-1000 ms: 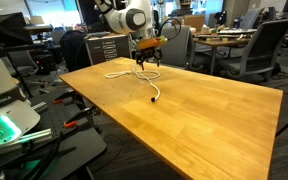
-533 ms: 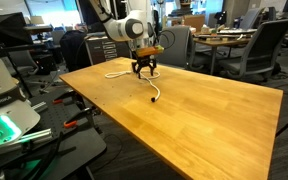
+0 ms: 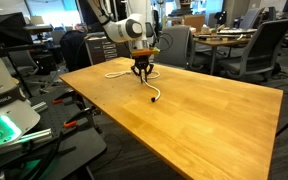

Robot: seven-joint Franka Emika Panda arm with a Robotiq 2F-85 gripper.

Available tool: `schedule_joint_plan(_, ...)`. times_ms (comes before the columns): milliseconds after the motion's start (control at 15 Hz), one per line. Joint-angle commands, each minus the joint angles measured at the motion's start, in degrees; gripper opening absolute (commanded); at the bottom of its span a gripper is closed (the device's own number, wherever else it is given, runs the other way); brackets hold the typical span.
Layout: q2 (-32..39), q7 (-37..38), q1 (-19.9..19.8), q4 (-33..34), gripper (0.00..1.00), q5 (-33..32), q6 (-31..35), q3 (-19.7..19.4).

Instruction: Make a knot with the object on the table

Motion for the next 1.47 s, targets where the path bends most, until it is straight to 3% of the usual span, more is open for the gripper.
schedule_joint_plan(0,1.2,4.6,-0.3,3.4,0.09,1.8,-6.6,1.0)
schedule_joint_plan(400,-0.3,11.4,-2.7,5.2,0.12,5.7,-11.5,0.6)
schedule_joint_plan(800,-13.8,17.0,-9.2,-0.3,0.15,6.5,-8.5,-2.8)
schedule_joint_plan(867,-16.0,18.1,-10.0,-0.4,0.36,6.6,-9.1,-3.5)
schedule_joint_plan(1067,-15.9,25.4,-9.0,2.3,0.45,5.5,-10.5,-5.1)
schedule_joint_plan(1267,-14.3,31.0,-6.9,2.5,0.70,4.3,-11.1,-4.7)
schedule_joint_plan(1400,-13.8,32.8,-5.3,0.4,0.85,4.2,-7.7,-3.7)
